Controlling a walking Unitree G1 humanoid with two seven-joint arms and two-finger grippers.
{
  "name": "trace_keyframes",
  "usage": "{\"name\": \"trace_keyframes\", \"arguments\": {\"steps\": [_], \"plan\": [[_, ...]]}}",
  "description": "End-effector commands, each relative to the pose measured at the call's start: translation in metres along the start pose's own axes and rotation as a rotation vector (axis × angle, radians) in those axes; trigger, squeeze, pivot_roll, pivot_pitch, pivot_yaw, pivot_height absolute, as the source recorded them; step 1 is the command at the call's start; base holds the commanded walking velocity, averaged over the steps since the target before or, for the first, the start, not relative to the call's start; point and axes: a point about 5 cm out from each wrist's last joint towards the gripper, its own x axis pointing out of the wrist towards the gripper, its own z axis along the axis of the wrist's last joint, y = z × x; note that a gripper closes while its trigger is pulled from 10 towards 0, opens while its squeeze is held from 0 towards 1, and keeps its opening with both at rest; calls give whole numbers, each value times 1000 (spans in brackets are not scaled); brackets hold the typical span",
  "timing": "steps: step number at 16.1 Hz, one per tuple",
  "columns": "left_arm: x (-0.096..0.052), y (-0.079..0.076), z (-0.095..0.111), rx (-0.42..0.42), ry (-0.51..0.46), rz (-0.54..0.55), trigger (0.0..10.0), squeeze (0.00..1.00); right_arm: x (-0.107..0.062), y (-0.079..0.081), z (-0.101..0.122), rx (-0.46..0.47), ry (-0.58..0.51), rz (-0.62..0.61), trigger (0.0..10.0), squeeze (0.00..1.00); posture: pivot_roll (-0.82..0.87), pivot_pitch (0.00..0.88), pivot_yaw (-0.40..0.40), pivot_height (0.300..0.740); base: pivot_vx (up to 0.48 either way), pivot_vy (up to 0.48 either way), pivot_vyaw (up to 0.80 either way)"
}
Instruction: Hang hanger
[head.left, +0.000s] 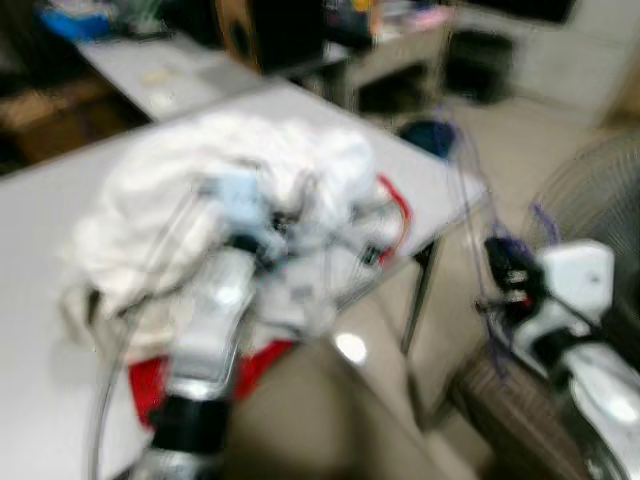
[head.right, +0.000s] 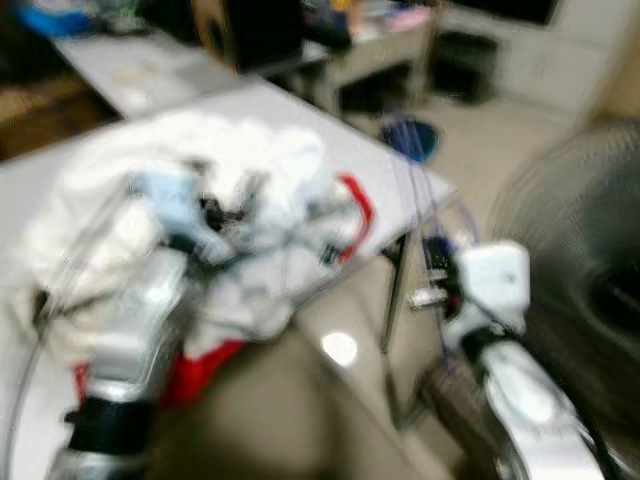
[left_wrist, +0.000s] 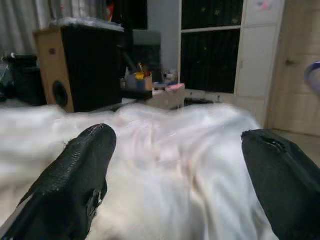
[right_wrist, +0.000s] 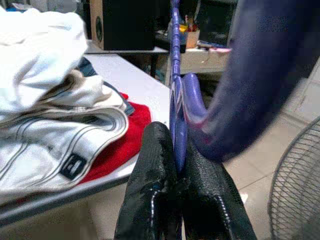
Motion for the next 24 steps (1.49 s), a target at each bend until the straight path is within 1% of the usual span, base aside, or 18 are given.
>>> {"name": "trace_keyframes", "arguments": {"steps": [1,3,4,5,7,8,9,10,11,14,15,16,17,18,19,20,21,24], "plan": [[-3,16,8,34,-33,57,10000,0,0,4,9,7,-53,26,10000,0,-101,20,19,740,0,0,0],[-6,26,10,88,-39,96,10000,0,-2,4,11,9,-67,32,10000,0,-106,18,24,740,0,0,0],[-9,30,11,118,-36,116,10000,918,-4,4,11,12,-69,46,10000,0,-107,17,27,740,0,0,0],[-13,30,12,107,-35,97,10000,1000,-7,6,11,17,-71,87,10000,0,-106,15,28,740,0,0,0],[-18,32,9,118,-2,91,10000,1000,-10,8,11,0,-69,129,10000,0,-103,15,28,740,0,0,0],[-20,32,5,144,40,82,10000,1000,-10,6,11,-4,-69,126,10000,0,-100,15,25,740,0,0,0],[-18,34,0,189,84,76,10000,396,-8,2,11,-11,-70,113,10000,0,-96,16,23,740,0,0,0],[-16,36,-1,210,99,77,10000,75,-7,1,11,-15,-71,112,10000,0,-95,15,22,740,0,0,0],[-15,37,-3,232,119,86,10000,0,-7,1,11,-17,-72,117,10000,0,-89,16,19,740,0,0,0],[-18,41,-11,268,203,95,10000,0,-6,2,10,-18,-68,130,10000,0,-82,18,18,740,0,0,0],[-20,44,-15,280,234,110,4863,0,-6,3,10,-16,-67,135,10000,0,-81,19,20,740,0,0,0],[-21,46,-17,286,247,122,4863,0,-6,3,10,-16,-66,137,10000,0,-81,21,20,740,0,0,0],[-19,50,-19,274,253,147,0,0,-6,4,9,-13,-66,142,10000,0,-79,21,20,740,0,0,0],[-17,50,-17,238,238,156,0,0,-6,5,9,-10,-66,144,10000,0,-79,21,20,740,0,0,0],[-14,47,-15,182,216,138,1059,0,-6,4,9,-8,-65,144,10000,0,-78,22,22,740,0,0,0],[-14,40,-13,95,187,96,10000,0,-6,4,7,-8,-55,126,10000,0,-79,22,25,740,0,0,0],[-16,34,-16,29,189,69,10000,0,-7,2,2,9,-29,79,10000,0,-80,23,28,740,0,0,0],[-29,25,-28,-47,220,62,10000,0,-7,4,-1,37,-13,21,10000,0,-81,19,25,740,0,0,0]]}}
